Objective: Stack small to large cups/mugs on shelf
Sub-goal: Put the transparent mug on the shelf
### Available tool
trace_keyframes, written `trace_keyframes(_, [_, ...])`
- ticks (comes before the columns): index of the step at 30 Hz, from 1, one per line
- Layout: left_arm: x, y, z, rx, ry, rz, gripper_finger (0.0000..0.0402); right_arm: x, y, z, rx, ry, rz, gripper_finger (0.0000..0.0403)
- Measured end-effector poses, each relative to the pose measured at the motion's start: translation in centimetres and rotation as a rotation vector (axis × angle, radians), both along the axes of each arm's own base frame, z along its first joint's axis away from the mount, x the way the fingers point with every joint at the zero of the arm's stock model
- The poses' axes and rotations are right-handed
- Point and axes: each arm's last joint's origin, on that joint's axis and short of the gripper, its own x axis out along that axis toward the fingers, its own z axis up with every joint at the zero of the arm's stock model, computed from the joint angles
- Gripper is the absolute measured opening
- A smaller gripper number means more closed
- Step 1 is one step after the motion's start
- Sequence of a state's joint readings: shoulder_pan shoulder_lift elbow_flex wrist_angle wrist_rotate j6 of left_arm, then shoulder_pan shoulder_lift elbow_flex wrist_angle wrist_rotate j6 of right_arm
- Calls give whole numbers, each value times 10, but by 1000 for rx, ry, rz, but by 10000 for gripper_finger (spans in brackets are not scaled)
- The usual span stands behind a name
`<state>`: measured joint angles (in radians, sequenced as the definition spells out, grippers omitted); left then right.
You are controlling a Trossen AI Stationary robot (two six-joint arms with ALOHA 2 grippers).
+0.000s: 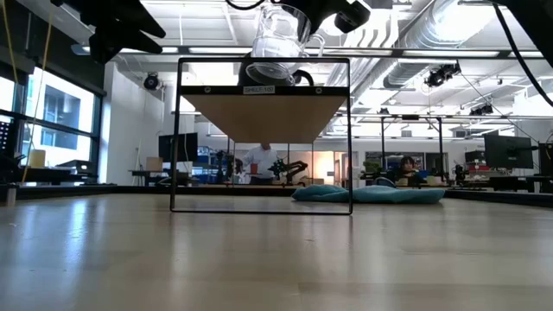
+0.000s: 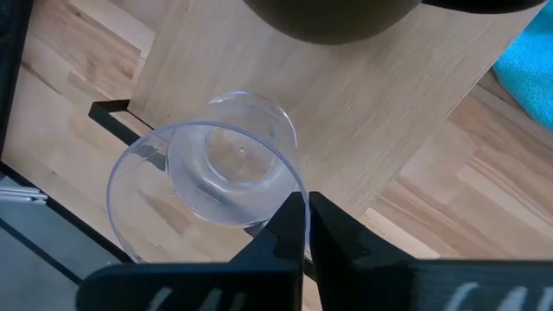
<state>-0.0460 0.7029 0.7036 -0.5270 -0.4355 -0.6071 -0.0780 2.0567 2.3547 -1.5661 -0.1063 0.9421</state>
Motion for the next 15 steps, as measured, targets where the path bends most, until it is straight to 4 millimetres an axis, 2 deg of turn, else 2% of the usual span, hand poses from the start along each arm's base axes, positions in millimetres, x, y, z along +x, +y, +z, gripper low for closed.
trace_keyframes(15, [0,0,0,3,1,9,138,0,5,0,-6,0,40,0])
